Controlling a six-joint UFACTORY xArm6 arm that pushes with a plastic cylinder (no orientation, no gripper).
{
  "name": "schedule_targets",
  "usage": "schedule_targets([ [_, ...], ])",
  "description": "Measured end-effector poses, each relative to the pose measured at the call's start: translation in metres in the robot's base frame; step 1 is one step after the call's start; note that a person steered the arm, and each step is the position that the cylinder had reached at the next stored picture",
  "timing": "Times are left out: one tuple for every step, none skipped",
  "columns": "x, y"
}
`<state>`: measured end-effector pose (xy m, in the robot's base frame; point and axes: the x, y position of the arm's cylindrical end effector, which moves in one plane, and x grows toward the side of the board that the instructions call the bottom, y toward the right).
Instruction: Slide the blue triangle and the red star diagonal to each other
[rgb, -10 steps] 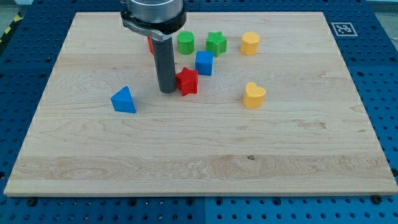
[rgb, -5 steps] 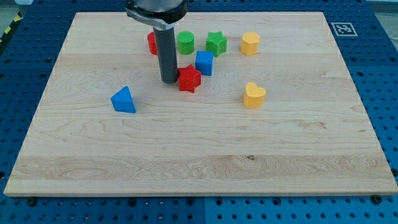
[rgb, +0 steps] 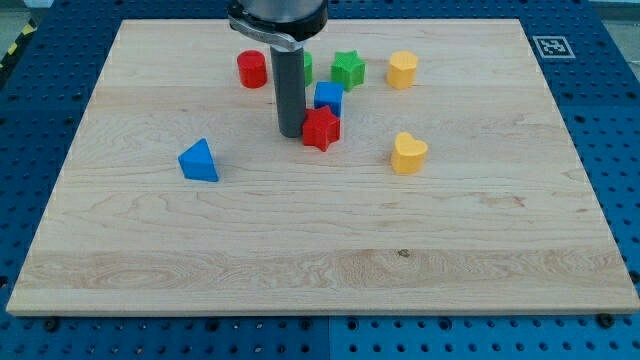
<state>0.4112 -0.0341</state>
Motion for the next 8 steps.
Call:
schedule_targets([
  [0.006,0.016],
  [0.007,0.023],
  [0.010,0.019],
  [0.040,0.016],
  [0.089,0.043],
  [0.127,0.115],
  [0.109,0.206],
  [0.053,0.234],
])
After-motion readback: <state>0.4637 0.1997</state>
